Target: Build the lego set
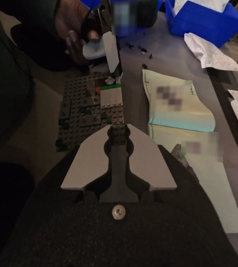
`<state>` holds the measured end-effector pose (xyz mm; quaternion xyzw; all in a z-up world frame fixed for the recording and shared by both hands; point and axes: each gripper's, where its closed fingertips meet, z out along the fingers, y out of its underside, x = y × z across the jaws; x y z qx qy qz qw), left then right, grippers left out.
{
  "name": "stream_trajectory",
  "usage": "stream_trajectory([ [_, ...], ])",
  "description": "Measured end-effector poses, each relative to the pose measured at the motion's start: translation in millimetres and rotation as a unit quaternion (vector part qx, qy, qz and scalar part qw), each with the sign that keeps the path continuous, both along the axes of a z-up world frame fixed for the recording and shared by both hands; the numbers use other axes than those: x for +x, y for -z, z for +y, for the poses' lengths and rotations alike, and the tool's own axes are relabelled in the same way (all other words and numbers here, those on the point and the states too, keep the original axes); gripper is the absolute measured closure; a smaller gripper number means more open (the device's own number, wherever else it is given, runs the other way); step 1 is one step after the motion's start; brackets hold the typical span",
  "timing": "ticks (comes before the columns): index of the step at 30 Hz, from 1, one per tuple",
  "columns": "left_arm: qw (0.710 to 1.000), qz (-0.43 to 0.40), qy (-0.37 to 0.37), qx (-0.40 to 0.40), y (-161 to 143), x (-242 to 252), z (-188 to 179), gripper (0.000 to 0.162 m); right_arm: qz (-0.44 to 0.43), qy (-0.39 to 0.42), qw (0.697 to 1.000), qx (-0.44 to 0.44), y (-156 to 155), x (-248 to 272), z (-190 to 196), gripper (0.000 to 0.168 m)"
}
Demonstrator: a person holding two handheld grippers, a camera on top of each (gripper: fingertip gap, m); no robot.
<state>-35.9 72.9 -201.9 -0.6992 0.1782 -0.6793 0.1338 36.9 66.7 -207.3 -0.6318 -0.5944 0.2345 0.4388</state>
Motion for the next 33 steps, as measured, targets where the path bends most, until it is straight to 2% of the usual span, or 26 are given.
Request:
stream_trajectory([
  [12, 0.998, -0.017, 0.011, 0.064, -15.1, -4.0, -9.5, 0.145, -0.007, 0.023, 0.994, 0.105, -16.9, -4.0, -13.8, 0.153],
  [20, 0.998, -0.024, 0.015, 0.062, -15.8, -4.7, -10.7, 0.145, -0.005, 0.030, 0.993, 0.112, -16.1, -4.2, -13.4, 0.153],
  [29, 0.985, -0.020, 0.020, 0.172, -29.7, -3.3, -21.9, 0.145, 0.007, 0.041, 0.984, 0.172, -25.2, -6.9, -14.0, 0.153],
  [33, 0.986, -0.034, 0.007, 0.165, -35.0, -4.0, -19.3, 0.145, 0.005, 0.038, 0.978, 0.206, -31.0, -8.4, -16.2, 0.153],
])
